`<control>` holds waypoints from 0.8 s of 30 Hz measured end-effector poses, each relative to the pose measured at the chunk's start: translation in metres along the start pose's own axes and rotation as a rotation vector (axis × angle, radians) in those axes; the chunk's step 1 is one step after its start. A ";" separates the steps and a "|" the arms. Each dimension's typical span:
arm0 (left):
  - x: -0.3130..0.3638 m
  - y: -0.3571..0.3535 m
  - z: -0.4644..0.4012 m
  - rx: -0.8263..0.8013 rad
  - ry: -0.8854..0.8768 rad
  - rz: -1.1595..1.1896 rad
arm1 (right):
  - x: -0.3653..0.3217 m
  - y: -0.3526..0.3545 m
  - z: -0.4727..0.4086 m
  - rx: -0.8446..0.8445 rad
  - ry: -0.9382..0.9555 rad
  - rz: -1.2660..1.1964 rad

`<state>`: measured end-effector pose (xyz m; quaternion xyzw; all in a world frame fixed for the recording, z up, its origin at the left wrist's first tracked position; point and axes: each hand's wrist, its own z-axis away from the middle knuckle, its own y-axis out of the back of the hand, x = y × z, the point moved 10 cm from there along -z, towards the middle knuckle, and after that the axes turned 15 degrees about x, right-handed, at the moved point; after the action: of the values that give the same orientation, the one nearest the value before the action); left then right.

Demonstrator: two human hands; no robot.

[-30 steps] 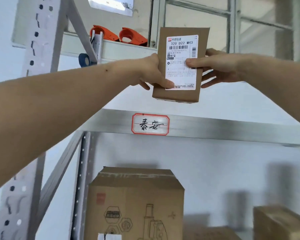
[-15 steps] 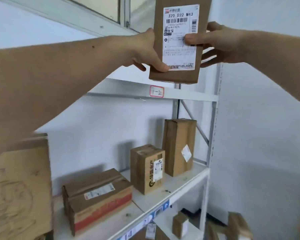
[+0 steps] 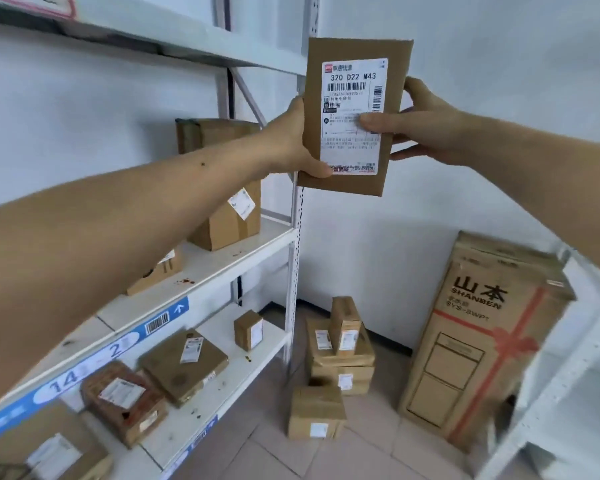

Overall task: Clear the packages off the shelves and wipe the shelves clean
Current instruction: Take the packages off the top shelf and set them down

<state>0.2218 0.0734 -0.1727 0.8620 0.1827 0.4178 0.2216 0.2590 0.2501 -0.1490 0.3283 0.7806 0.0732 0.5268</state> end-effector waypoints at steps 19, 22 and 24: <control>-0.172 -0.393 -0.031 -0.284 0.165 0.027 | 0.433 -0.033 -0.076 -0.078 -0.361 0.055; -0.213 -0.450 -0.023 -0.275 0.232 0.018 | 0.505 -0.053 -0.083 -0.134 -0.384 0.035; -0.241 -0.485 -0.015 -0.261 0.265 -0.016 | 0.551 -0.069 -0.084 -0.175 -0.397 0.015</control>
<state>0.0056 0.3610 -0.5775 0.7618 0.1615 0.5461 0.3088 0.0294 0.5408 -0.5707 0.2949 0.6498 0.0785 0.6962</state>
